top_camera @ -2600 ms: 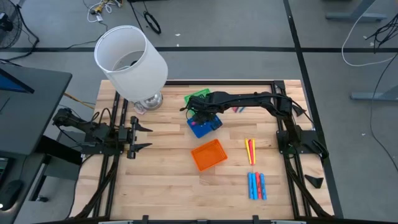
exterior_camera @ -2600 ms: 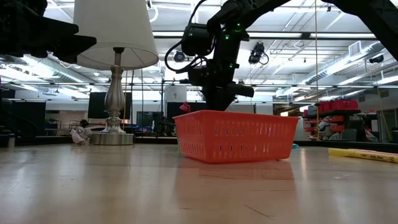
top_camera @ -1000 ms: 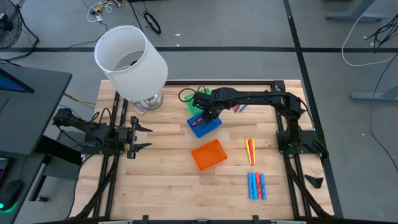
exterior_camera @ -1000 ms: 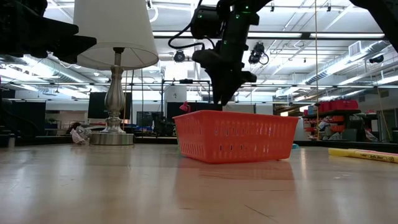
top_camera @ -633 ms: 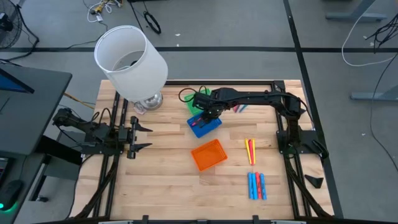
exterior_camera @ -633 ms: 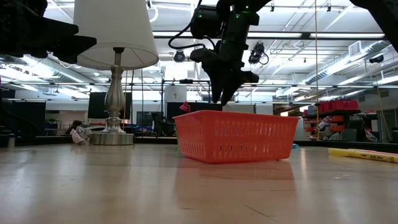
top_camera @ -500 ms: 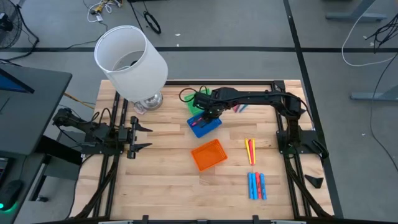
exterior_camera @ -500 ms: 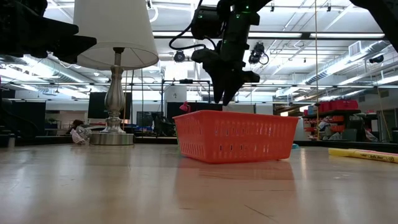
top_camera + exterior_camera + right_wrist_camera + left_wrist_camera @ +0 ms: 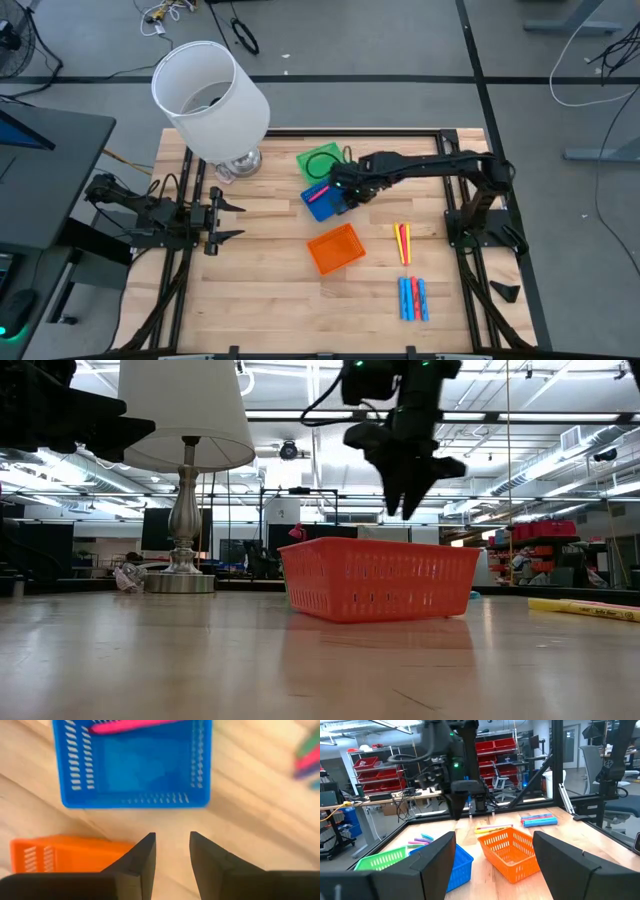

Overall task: Pick & Place Markers
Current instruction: Put the right yellow pen into the blue bin

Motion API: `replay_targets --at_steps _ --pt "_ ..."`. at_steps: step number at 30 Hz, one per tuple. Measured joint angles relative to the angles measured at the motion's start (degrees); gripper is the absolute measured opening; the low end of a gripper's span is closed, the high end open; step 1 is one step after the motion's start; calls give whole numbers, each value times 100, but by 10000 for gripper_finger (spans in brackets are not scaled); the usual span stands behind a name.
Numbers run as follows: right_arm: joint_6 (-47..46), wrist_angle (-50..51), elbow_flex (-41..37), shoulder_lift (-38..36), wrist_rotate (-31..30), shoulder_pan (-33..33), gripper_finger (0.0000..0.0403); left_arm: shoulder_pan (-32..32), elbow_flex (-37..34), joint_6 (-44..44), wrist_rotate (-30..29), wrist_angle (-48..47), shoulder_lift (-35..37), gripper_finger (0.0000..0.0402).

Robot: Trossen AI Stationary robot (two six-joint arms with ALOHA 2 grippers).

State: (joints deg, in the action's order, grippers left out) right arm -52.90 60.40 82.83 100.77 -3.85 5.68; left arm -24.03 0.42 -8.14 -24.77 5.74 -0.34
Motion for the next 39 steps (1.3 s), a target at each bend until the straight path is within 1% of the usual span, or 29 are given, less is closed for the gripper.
replay_targets --at_steps 10,15,22,30,39 --pt "-1792 -198 -1676 -1340 25 -716 118 0 0 -2 1 3 -2 273" --pt "-2623 -168 -2216 -1844 31 -1039 118 1 -1 0 0 2 0 273" --pt "-3221 171 -2455 -2326 27 -1343 118 1 0 0 0 0 0 273" --pt "-3515 704 -2468 -2638 37 -1468 118 0 0 0 0 0 -2 273" --pt "-3770 1240 -2468 -2914 314 -1478 118 0 -2 0 0 0 0 273"
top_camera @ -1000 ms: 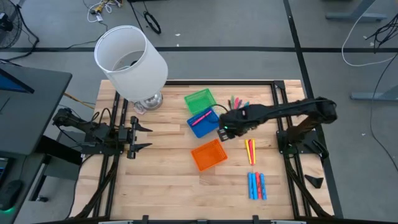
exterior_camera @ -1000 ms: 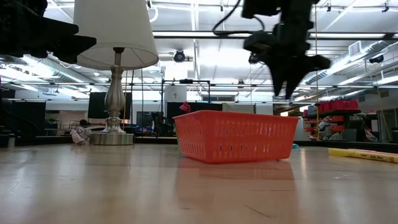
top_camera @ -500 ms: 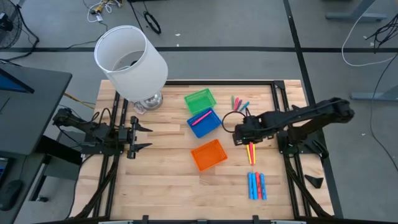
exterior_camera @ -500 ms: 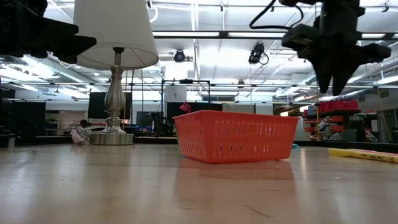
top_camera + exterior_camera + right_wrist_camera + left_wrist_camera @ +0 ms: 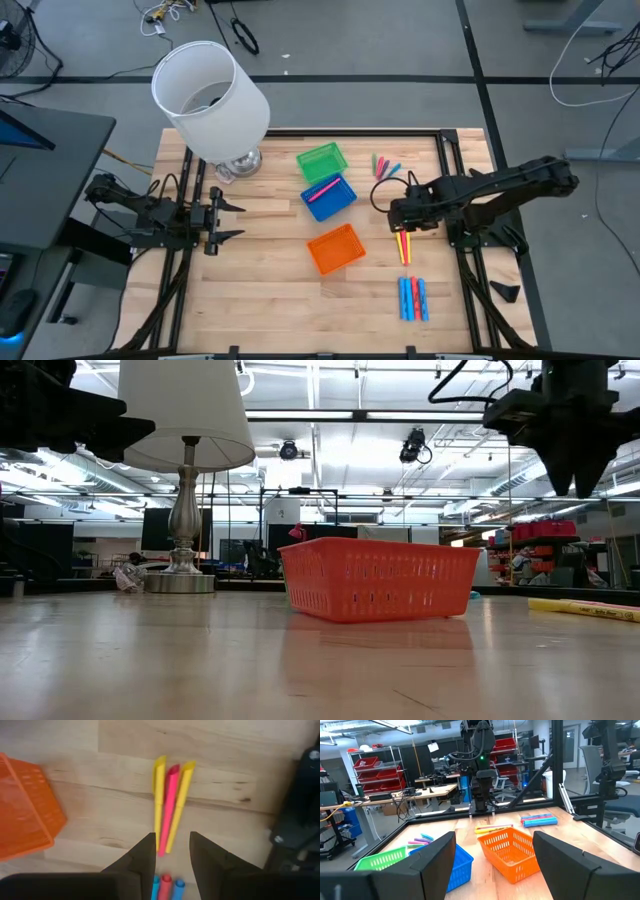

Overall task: Pick & Place Markers
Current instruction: Put the right yellow pen into the blue bin

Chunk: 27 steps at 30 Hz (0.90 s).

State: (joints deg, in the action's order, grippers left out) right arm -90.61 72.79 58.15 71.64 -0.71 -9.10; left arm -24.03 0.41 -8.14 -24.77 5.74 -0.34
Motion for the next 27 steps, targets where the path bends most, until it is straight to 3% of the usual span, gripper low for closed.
replay_targets --at_steps 13,27 --pt "-214 224 -27 -221 26 0 118 2 0 0 0 0 0 273" --pt "-450 -1459 -1398 -214 710 -116 118 1 1 0 0 0 0 273"
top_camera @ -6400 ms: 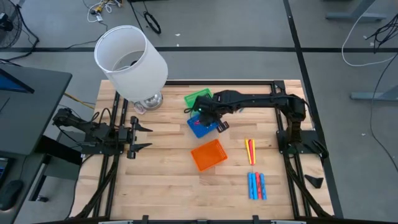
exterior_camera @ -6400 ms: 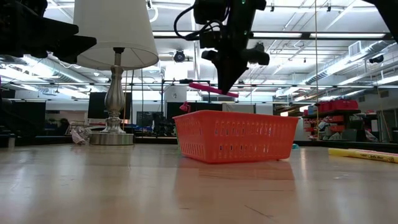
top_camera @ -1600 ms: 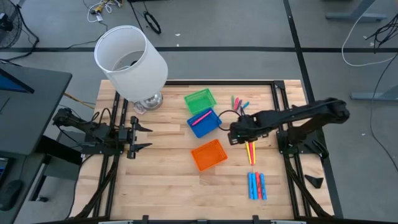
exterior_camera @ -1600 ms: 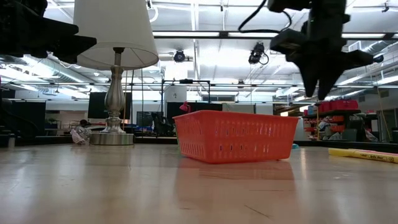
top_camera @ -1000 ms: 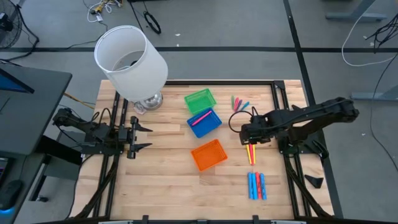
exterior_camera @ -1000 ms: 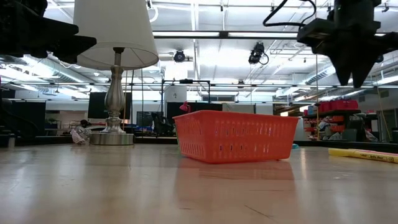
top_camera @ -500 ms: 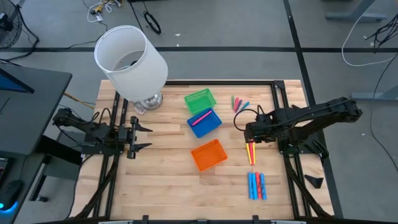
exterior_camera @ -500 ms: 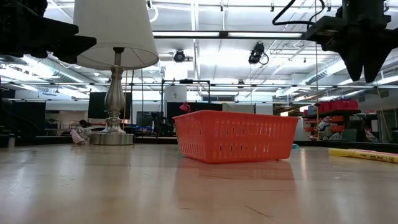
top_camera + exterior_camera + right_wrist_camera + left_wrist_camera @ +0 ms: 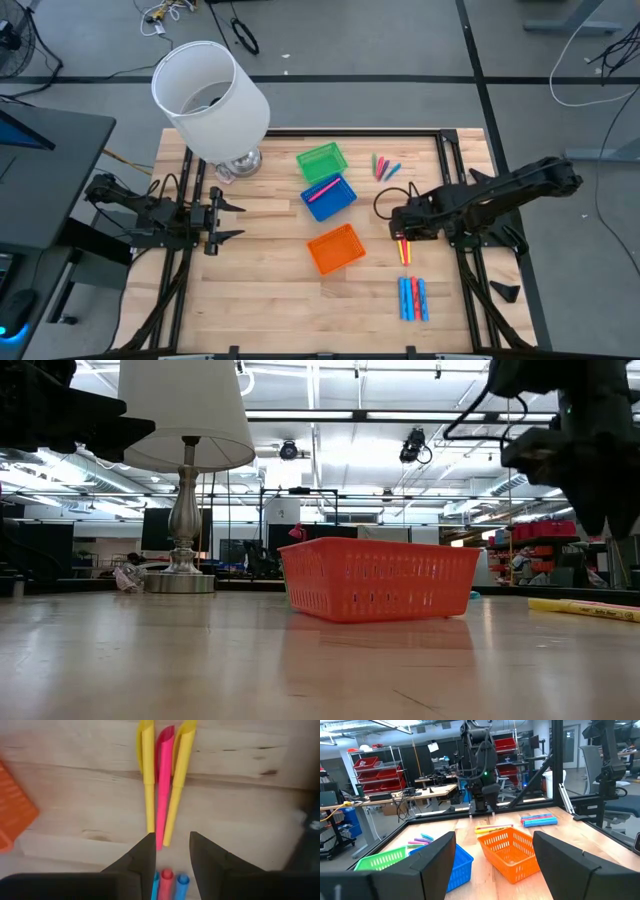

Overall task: Pick & Place Markers
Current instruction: Put the right yellow pen into the blue bin

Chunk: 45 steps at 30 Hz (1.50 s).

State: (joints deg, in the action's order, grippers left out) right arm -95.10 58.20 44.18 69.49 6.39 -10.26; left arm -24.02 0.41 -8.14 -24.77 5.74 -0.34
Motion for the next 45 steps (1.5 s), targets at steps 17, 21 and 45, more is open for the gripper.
replay_targets --at_steps 17,21,45 --pt "-401 -744 -572 177 -328 -299 118 1 0 -1 0 0 0 273" --pt "-490 -757 -572 327 -443 -299 118 -1 0 0 0 0 -1 273" --pt "-499 -975 -572 1117 -763 -498 118 0 0 0 0 0 -2 273"
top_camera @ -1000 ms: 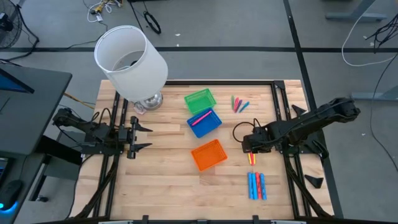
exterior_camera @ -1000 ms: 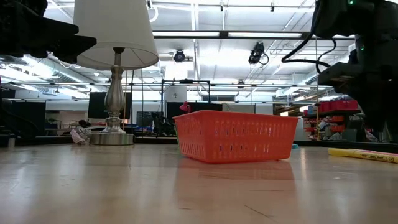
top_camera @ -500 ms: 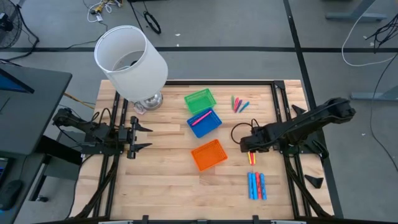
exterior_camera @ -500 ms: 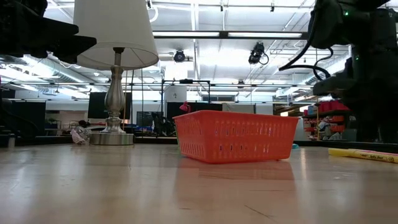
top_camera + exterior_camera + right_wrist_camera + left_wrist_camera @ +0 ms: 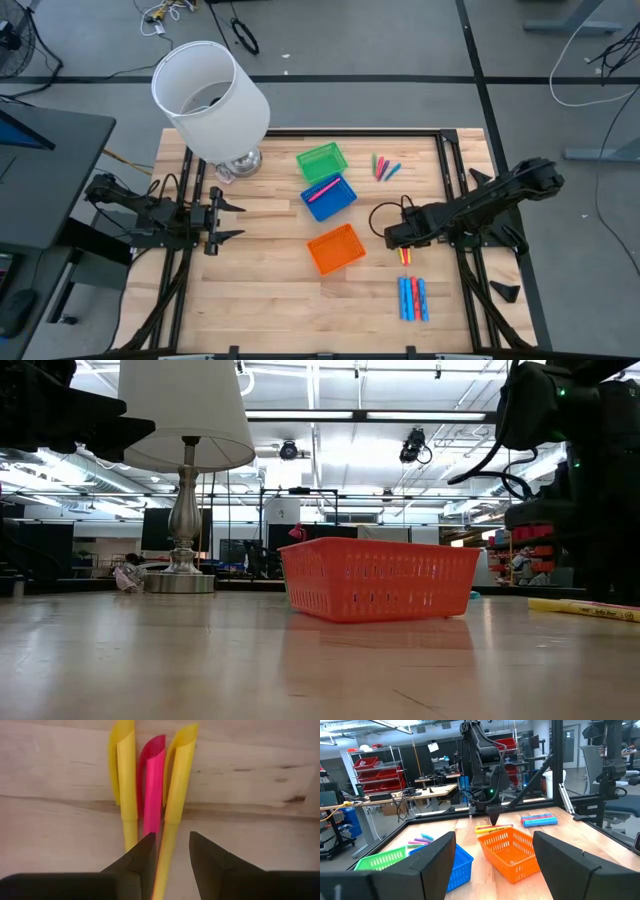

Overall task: Pick & Place Markers
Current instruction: Put the right yellow pen into the blue bin

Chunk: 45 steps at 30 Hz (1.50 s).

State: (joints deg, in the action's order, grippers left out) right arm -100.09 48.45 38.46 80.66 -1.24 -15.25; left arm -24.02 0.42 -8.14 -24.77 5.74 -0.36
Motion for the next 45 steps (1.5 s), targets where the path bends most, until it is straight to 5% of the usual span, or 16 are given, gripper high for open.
replay_targets --at_steps 30,45 --pt "-39 -551 -151 394 22 -2 52 0 1 0 0 0 1 273" --pt "177 14 -188 -193 116 2 22 -1 -1 0 0 0 1 273"
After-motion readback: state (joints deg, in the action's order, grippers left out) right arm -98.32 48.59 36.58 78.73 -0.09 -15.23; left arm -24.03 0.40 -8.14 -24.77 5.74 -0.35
